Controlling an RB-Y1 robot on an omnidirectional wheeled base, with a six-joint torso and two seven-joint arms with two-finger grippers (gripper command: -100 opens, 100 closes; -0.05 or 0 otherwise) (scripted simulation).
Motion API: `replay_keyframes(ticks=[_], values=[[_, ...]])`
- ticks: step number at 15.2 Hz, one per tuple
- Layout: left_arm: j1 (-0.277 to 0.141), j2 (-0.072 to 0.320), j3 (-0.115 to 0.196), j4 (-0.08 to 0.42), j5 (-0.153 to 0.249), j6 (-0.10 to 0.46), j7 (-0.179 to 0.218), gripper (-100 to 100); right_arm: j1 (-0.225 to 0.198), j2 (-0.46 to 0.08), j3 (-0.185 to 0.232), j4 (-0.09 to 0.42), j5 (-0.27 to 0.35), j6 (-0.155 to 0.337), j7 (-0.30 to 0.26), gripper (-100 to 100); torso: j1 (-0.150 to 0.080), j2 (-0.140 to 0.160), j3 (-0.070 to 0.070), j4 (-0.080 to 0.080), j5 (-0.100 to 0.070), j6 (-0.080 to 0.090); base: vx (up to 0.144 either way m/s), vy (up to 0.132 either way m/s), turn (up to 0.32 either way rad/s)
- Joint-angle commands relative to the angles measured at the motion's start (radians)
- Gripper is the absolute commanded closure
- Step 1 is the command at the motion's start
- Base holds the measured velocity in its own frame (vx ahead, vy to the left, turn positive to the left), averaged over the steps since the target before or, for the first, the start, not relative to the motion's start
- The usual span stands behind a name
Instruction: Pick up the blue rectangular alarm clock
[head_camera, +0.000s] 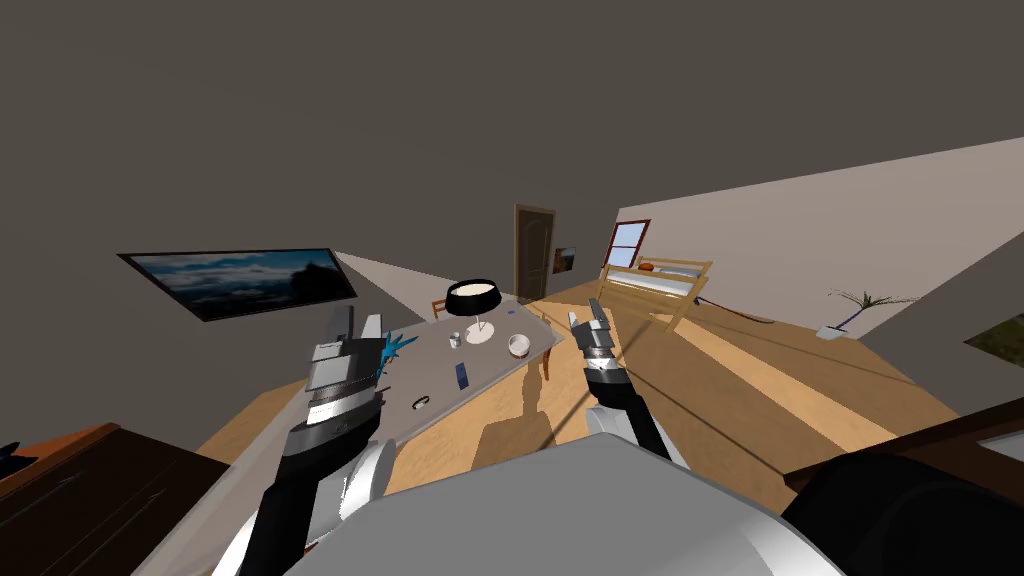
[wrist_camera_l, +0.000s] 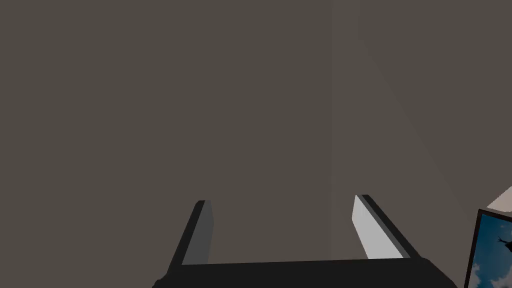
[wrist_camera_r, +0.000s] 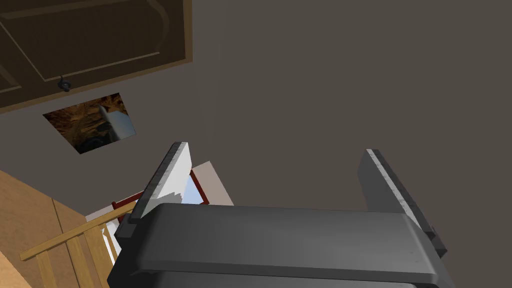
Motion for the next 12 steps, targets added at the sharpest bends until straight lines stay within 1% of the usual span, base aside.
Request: replay_keyframes(ticks=[1, 2, 3, 4, 5, 6, 7, 9, 10, 11, 12], values=[[-0.002, 0.047, -0.001, 0.008, 0.003, 0.012, -0.002, -100, 0.000, 0.000, 0.000, 0.000, 0.000, 0.000, 0.000, 0, 0.000, 0.000, 0.000, 0.000, 0.000, 0.000, 0.002, 0.001, -0.040], [-0.002, 0.047, -0.001, 0.008, 0.003, 0.012, -0.002, -100, 0.000, 0.000, 0.000, 0.000, 0.000, 0.000, 0.000, 0, 0.000, 0.000, 0.000, 0.000, 0.000, 0.000, 0.003, 0.004, -0.048], [-0.003, 0.080, -0.001, 0.015, 0.005, 0.025, -0.004, -100, 0.000, 0.000, 0.000, 0.000, 0.000, 0.000, 0.000, 0, 0.000, 0.000, 0.000, 0.000, 0.000, 0.000, 0.004, 0.006, -0.058], [-0.003, 0.080, -0.001, 0.015, 0.005, 0.025, -0.004, -100, 0.000, 0.000, 0.000, 0.000, 0.000, 0.000, 0.000, 0, 0.001, 0.000, 0.000, 0.000, 0.000, 0.000, 0.004, 0.008, -0.044], [-0.005, 0.114, -0.002, 0.025, 0.008, 0.041, -0.007, -100, 0.000, 0.000, 0.000, 0.000, 0.000, 0.000, 0.000, 0, 0.001, 0.000, 0.000, 0.000, 0.000, 0.000, 0.004, 0.008, -0.060], [-0.008, 0.137, -0.003, 0.038, 0.013, 0.061, -0.011, -100, 0.000, 0.000, 0.000, 0.000, 0.000, 0.000, 0.000, 0, 0.001, 0.000, 0.000, 0.000, 0.000, 0.000, 0.006, 0.012, -0.109], [-0.008, 0.146, -0.003, 0.038, 0.013, 0.061, -0.011, -100, 0.000, 0.000, 0.000, 0.000, 0.000, 0.000, 0.000, 0, 0.001, -0.001, 0.000, 0.000, 0.000, 0.000, 0.007, 0.014, -0.104], [-0.014, 0.200, -0.006, 0.069, 0.023, 0.112, -0.020, -100, 0.000, 0.000, 0.000, 0.000, 0.000, 0.000, 0.000, 0, 0.002, -0.001, 0.000, 0.000, 0.000, 0.000, 0.010, 0.017, -0.142], [-0.014, 0.205, -0.006, 0.069, 0.023, 0.112, -0.020, -100, 0.000, 0.000, 0.000, 0.000, 0.000, 0.000, 0.000, 0, 0.002, -0.001, -0.001, 0.000, 0.000, 0.001, 0.011, 0.023, -0.133], [-0.018, 0.232, -0.007, 0.088, 0.029, 0.143, -0.026, -100, 0.000, 0.000, 0.000, 0.000, 0.000, 0.000, 0.000, 0, 0.002, -0.001, -0.001, 0.000, 0.000, 0.000, 0.011, 0.023, -0.137], [-0.018, 0.232, -0.007, 0.088, 0.029, 0.143, -0.026, -100, 0.000, 0.000, 0.000, 0.000, 0.000, 0.000, 0.000, 0, 0.002, -0.001, -0.001, 0.000, 0.000, 0.000, 0.011, 0.020, -0.111]])
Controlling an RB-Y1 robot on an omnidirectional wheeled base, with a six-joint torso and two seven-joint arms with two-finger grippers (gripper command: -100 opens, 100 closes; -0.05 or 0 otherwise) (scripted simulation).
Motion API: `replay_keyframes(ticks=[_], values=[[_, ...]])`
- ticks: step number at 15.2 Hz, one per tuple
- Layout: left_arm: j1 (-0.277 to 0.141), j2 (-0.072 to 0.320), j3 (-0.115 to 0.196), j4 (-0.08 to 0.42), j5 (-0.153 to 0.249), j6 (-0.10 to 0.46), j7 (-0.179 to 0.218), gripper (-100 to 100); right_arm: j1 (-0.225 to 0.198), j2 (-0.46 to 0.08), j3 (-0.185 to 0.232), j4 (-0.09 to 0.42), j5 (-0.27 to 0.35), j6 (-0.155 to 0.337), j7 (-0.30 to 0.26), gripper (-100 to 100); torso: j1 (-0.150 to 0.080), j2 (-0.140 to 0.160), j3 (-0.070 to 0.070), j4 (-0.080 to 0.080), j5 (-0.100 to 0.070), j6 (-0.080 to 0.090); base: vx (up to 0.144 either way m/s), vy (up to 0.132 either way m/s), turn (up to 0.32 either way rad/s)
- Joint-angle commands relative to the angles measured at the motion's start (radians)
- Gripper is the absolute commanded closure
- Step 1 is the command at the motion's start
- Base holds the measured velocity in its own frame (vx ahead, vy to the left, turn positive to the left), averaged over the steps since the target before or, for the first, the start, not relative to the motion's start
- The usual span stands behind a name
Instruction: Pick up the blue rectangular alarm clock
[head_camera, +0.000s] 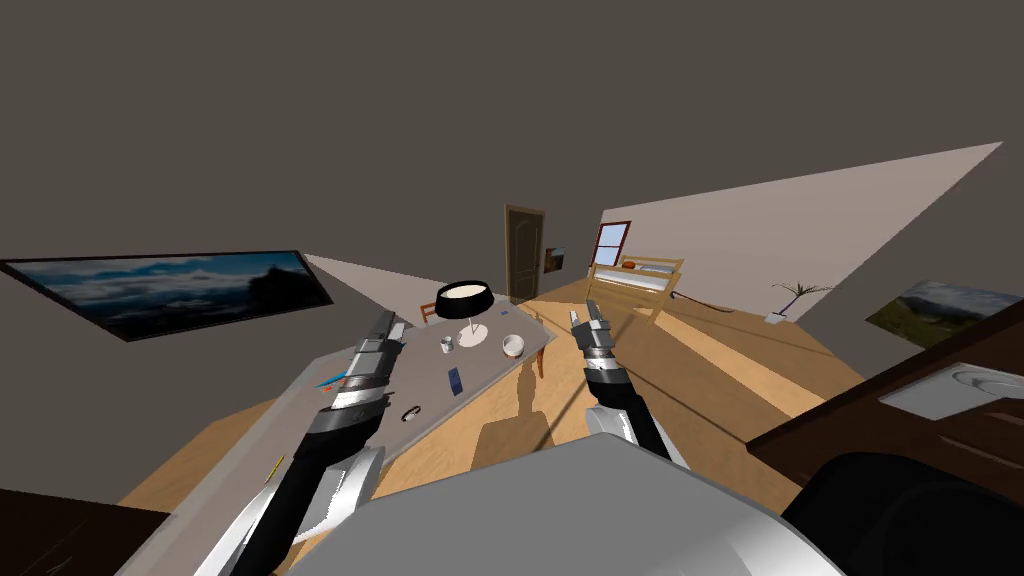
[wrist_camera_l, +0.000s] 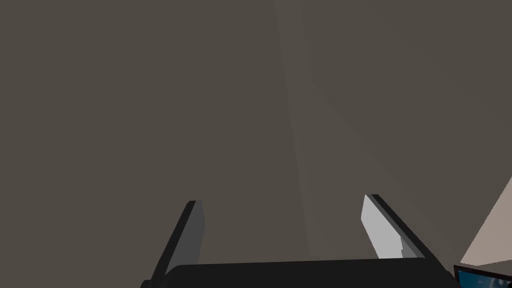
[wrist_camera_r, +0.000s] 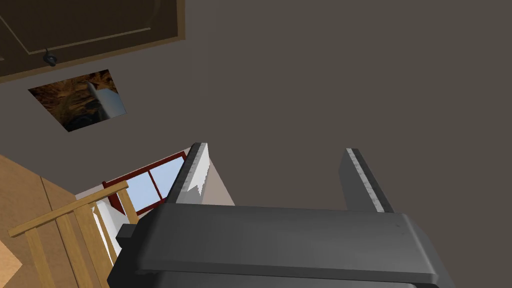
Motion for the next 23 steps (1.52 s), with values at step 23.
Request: replay_keyframes(ticks=[23], values=[[-0.052, 0.205, -0.023, 0.269, 0.092, 0.445, -0.080, -100, 0.000, 0.000, 0.000, 0.000, 0.000, 0.000, 0.000, 0, 0.000, 0.000, 0.000, 0.000, 0.000, 0.000, 0.010, 0.023, -0.146]])
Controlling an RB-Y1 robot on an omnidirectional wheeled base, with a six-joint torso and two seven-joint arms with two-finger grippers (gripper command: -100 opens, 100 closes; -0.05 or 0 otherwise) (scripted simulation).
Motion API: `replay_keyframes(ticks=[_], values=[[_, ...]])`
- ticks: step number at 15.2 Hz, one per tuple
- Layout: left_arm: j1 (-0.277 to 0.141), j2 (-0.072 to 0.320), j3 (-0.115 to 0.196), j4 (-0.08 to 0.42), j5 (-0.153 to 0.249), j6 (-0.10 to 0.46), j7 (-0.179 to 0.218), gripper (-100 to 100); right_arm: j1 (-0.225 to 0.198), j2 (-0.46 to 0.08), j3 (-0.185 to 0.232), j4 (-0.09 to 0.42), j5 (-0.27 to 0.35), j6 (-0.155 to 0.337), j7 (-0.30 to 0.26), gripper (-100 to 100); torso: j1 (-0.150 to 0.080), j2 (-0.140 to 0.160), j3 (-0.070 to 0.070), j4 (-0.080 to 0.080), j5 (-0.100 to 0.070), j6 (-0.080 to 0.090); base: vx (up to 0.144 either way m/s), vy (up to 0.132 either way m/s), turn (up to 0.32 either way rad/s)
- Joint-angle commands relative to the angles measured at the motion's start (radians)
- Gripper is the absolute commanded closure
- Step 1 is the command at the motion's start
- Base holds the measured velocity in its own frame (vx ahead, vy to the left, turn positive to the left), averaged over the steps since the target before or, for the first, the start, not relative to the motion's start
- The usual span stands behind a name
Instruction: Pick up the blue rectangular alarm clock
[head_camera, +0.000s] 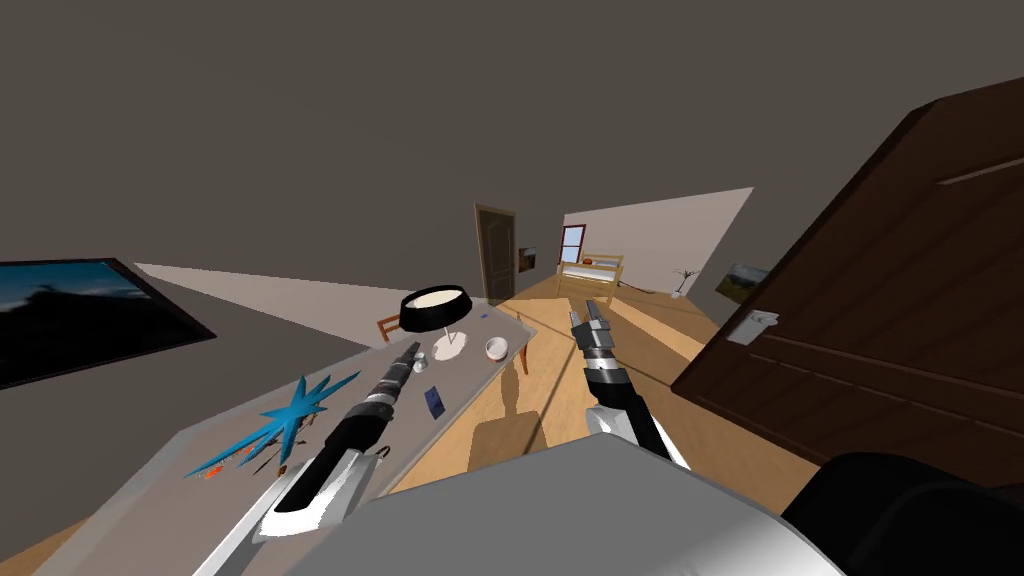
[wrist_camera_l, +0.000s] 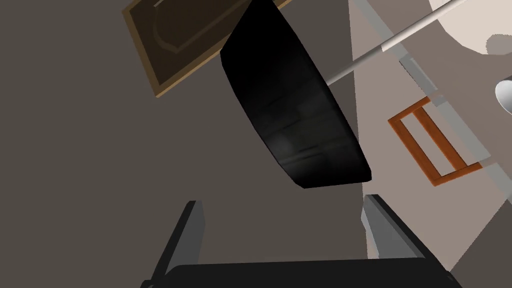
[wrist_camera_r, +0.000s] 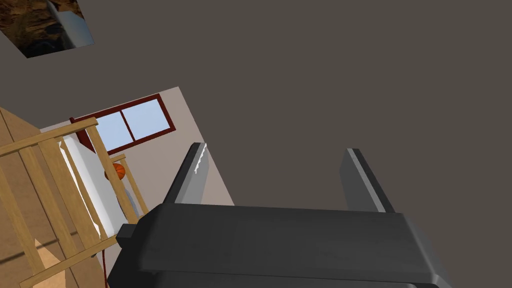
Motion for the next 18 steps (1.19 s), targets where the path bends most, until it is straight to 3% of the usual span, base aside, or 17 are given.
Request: replay_keyframes(ticks=[1, 2, 4, 5, 7, 8, 10, 11, 13, 14, 16, 17, 18], values=[[-0.005, 0.006, 0.000, 0.005, 0.004, 0.034, -0.003, -100, 0.000, 0.000, 0.000, 0.000, 0.000, 0.000, 0.000, 0, 0.000, 0.000, 0.000, 0.000, 0.000, 0.000, 0.005, 0.020, -0.058], [-0.012, 0.018, -0.003, 0.037, 0.015, 0.068, -0.013, -100, 0.000, 0.000, 0.000, 0.000, 0.000, 0.000, 0.000, 0, 0.000, 0.000, 0.000, 0.000, 0.000, 0.000, 0.007, 0.020, -0.163], [-0.012, 0.018, -0.003, 0.037, 0.015, 0.085, -0.013, -100, 0.000, 0.000, 0.000, 0.000, 0.000, 0.000, 0.000, 0, 0.000, 0.000, 0.000, 0.000, 0.000, 0.000, 0.007, 0.023, -0.125], [-0.018, 0.030, -0.006, 0.069, 0.026, 0.116, -0.022, -100, 0.000, 0.000, 0.000, 0.000, 0.000, 0.000, 0.000, 0, 0.000, 0.000, 0.000, 0.000, 0.000, 0.000, 0.007, 0.020, -0.174], [-0.018, 0.030, -0.006, 0.069, 0.026, 0.137, -0.022, -100, 0.000, 0.000, 0.000, 0.000, 0.000, 0.000, 0.000, 0, 0.000, 0.000, 0.000, 0.000, 0.000, 0.000, 0.009, 0.023, -0.129], [-0.025, 0.041, -0.008, 0.101, 0.037, 0.170, -0.031, -100, 0.000, 0.000, 0.000, 0.000, 0.000, 0.000, 0.000, 0, 0.000, 0.000, 0.000, 0.000, 0.000, 0.000, 0.011, 0.019, -0.170], [-0.025, 0.041, -0.008, 0.101, 0.037, 0.190, -0.031, -100, 0.000, 0.000, 0.000, 0.000, 0.000, 0.000, 0.000, 0, 0.000, 0.000, 0.000, 0.000, 0.000, 0.000, 0.009, 0.022, -0.125], [-0.033, 0.050, -0.011, 0.134, 0.048, 0.227, -0.041, -100, 0.000, 0.000, 0.000, 0.000, 0.000, 0.000, 0.000, 0, 0.000, 0.000, 0.000, 0.000, 0.000, 0.000, 0.006, 0.022, -0.168], [-0.033, 0.050, -0.011, 0.134, 0.048, 0.242, -0.041, -100, 0.000, 0.000, 0.000, 0.000, 0.000, 0.000, 0.000, 0, 0.000, 0.000, 0.000, 0.000, 0.000, 0.000, 0.006, 0.024, -0.123], [-0.040, 0.059, -0.014, 0.166, 0.059, 0.271, -0.051, -100, 0.000, 0.000, 0.000, 0.000, 0.000, 0.000, 0.000, 0, 0.000, 0.000, 0.000, 0.000, 0.000, 0.000, 0.008, 0.025, -0.165], [-0.040, 0.059, -0.014, 0.166, 0.059, 0.295, -0.051, -100, 0.000, 0.000, 0.000, 0.000, 0.000, 0.000, 0.000, 0, 0.000, 0.000, 0.000, 0.000, 0.000, 0.000, 0.007, 0.026, -0.140], [-0.047, 0.067, -0.017, 0.199, 0.070, 0.329, -0.060, -100, 0.000, 0.000, 0.000, 0.000, 0.000, 0.000, 0.000, 0, 0.000, 0.000, 0.000, 0.000, 0.000, 0.000, 0.009, 0.021, -0.145], [-0.047, 0.067, -0.017, 0.199, 0.070, 0.348, -0.060, -100, 0.000, 0.000, 0.000, 0.000, 0.000, 0.000, 0.000, 0, 0.000, 0.000, 0.000, 0.000, 0.000, 0.000, 0.008, 0.023, -0.178]])
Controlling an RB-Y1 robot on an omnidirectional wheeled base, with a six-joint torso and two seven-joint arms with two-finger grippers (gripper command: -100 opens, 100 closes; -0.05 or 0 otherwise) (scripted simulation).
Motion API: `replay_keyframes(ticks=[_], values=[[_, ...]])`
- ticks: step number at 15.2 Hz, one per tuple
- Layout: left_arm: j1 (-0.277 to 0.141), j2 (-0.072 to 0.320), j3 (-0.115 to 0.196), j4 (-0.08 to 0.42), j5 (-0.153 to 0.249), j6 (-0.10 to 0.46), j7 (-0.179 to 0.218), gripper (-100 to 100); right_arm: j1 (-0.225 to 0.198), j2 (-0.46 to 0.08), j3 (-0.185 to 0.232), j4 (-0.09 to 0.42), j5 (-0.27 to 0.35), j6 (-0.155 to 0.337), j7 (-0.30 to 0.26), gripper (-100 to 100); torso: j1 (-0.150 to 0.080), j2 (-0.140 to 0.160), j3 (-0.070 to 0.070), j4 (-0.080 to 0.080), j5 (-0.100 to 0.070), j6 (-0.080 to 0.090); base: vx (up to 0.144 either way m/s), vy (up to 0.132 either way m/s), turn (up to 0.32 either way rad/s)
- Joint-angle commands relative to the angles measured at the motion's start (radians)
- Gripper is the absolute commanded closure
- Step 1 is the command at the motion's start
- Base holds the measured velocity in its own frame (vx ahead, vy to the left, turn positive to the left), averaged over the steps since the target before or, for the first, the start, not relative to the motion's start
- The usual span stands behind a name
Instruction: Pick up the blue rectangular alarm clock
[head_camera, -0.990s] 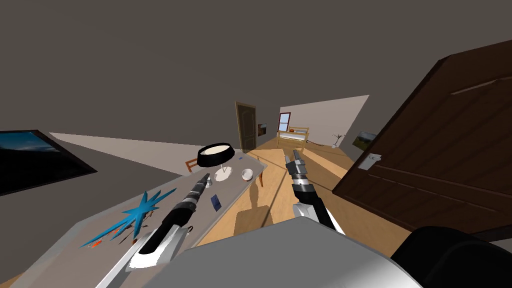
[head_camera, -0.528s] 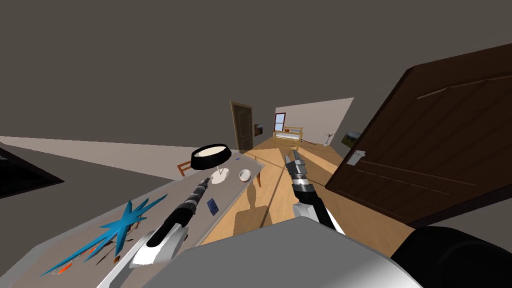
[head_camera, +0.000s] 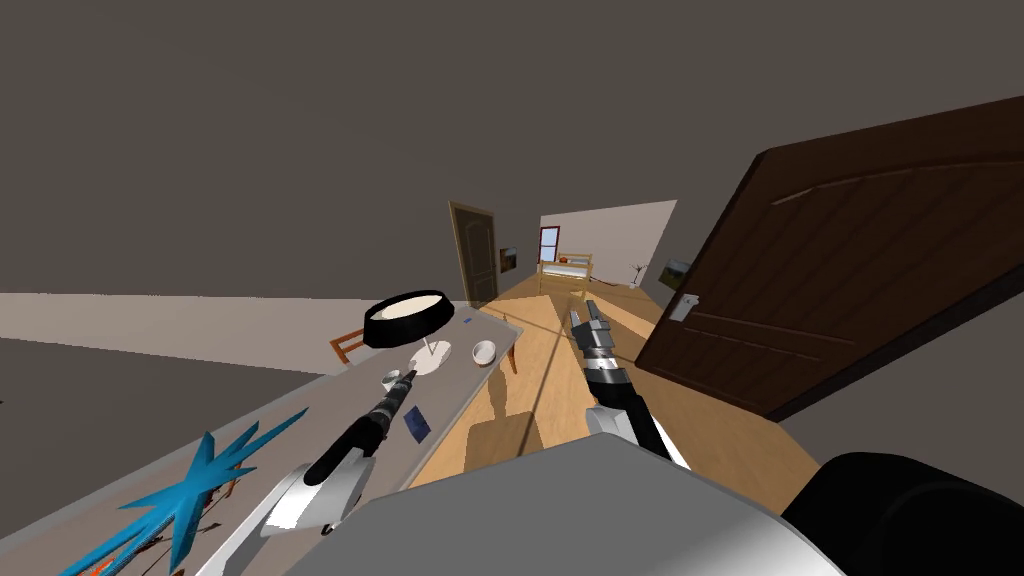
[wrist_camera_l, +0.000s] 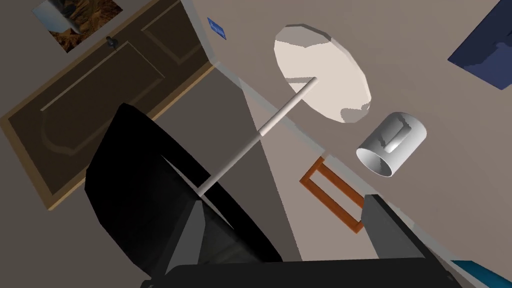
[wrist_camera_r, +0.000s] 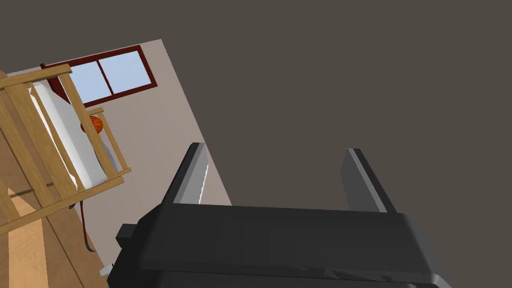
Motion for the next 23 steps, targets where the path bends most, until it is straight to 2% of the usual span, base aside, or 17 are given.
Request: replay_keyframes(ticks=[1, 2, 3, 4, 6, 7, 9, 10, 11, 12, 14, 17, 19, 20, 23], values=[[-0.007, 0.012, -0.004, 0.048, 0.017, 0.050, -0.013, -100, 0.000, 0.000, 0.000, 0.000, 0.000, 0.000, 0.000, 0, 0.000, 0.000, 0.000, 0.000, 0.000, 0.000, 0.014, 0.028, -0.269], [-0.007, 0.012, -0.004, 0.048, 0.017, 0.075, -0.013, -100, 0.000, 0.000, 0.000, 0.000, 0.000, 0.000, 0.000, 0, 0.000, 0.000, 0.000, 0.000, 0.000, 0.000, 0.013, 0.035, -0.208], [-0.007, 0.012, -0.004, 0.048, 0.017, 0.075, -0.013, -100, 0.000, 0.000, 0.000, 0.000, 0.000, 0.000, 0.000, 0, 0.001, 0.000, 0.000, 0.000, 0.000, 0.000, 0.007, 0.028, -0.044], [-0.014, 0.018, -0.006, 0.080, 0.028, 0.111, -0.022, -100, 0.000, 0.000, 0.000, 0.000, 0.000, 0.000, 0.000, 0, 0.000, 0.000, 0.000, 0.000, 0.000, -0.001, 0.006, 0.023, -0.145], [-0.014, 0.018, -0.006, 0.080, 0.028, 0.127, -0.022, -100, 0.000, 0.000, 0.000, 0.000, 0.000, 0.000, 0.000, 0, 0.000, 0.000, 0.000, 0.000, 0.000, 0.000, 0.004, 0.024, -0.124], [-0.022, 0.024, -0.009, 0.111, 0.038, 0.163, -0.031, -100, 0.000, 0.000, 0.000, 0.000, 0.000, 0.000, 0.000, 0, 0.000, 0.000, 0.000, 0.000, 0.000, -0.001, 0.006, 0.018, -0.181], [-0.022, 0.024, -0.009, 0.111, 0.038, 0.177, -0.031, -100, 0.000, 0.000, 0.000, 0.000, 0.000, 0.000, 0.000, 0, 0.000, 0.000, 0.000, 0.000, 0.000, 0.000, 0.005, 0.024, -0.112], [-0.029, 0.028, -0.012, 0.142, 0.049, 0.215, -0.040, -100, 0.000, 0.000, 0.000, 0.000, 0.000, 0.000, 0.000, 0, 0.000, 0.000, 0.000, 0.000, 0.000, -0.001, 0.009, 0.019, -0.163], [-0.029, 0.028, -0.012, 0.142, 0.049, 0.227, -0.040, -100, 0.000, 0.000, 0.000, 0.000, 0.000, 0.000, 0.000, 0, 0.000, 0.000, 0.000, 0.000, 0.000, 0.000, 0.011, 0.024, -0.174], [-0.035, 0.032, -0.015, 0.171, 0.059, 0.250, -0.049, -100, 0.000, 0.000, 0.000, 0.000, 0.000, 0.000, 0.000, 0, 0.000, 0.000, 0.000, 0.000, 0.000, 0.000, 0.011, 0.028, -0.218], [-0.035, 0.032, -0.015, 0.171, 0.059, 0.275, -0.049, -100, 0.000, 0.000, 0.000, 0.000, 0.000, 0.000, 0.000, 0, 0.000, 0.000, 0.000, 0.000, 0.000, 0.000, 0.006, 0.028, -0.128], [-0.049, 0.039, -0.020, 0.228, 0.078, 0.354, -0.066, -100, 0.000, 0.000, 0.000, 0.000, 0.000, 0.000, 0.000, 0, 0.000, 0.000, 0.000, 0.000, 0.000, 0.000, 0.009, 0.023, -0.175], [-0.049, 0.039, -0.020, 0.228, 0.078, 0.367, -0.066, -100, 0.000, 0.000, 0.000, 0.000, 0.000, 0.000, 0.000, 0, 0.000, 0.000, 0.000, 0.000, 0.000, 0.000, 0.006, 0.024, -0.112], [-0.055, 0.041, -0.022, 0.254, 0.087, 0.400, -0.073, -100, 0.000, 0.000, 0.000, 0.000, 0.000, 0.000, 0.000, 0, 0.000, 0.000, 0.000, 0.000, 0.000, -0.001, 0.006, 0.019, -0.144], [-0.062, 0.043, -0.025, 0.280, 0.096, 0.451, -0.081, -100, 0.000, 0.000, 0.000, 0.000, 0.000, 0.000, 0.000, 0, 0.000, 0.000, 0.000, 0.000, 0.000, 0.000, 0.008, 0.024, -0.168]])
